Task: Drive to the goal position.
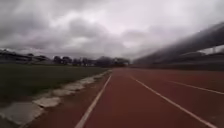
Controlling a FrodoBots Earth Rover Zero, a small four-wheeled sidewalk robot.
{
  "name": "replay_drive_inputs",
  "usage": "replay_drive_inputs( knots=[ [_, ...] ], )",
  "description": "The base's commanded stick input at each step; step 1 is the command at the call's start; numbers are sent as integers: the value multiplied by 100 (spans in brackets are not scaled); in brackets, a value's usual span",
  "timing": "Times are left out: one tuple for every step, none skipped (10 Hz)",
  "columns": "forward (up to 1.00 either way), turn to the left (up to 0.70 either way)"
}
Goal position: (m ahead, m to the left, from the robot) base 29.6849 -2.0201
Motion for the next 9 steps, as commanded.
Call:
replay_drive_inputs(
  knots=[
    [70,0],
    [70,0],
    [70,0],
    [70,0],
    [70,0],
    [70,0],
    [70,0],
    [70,0],
    [70,0]
  ],
)
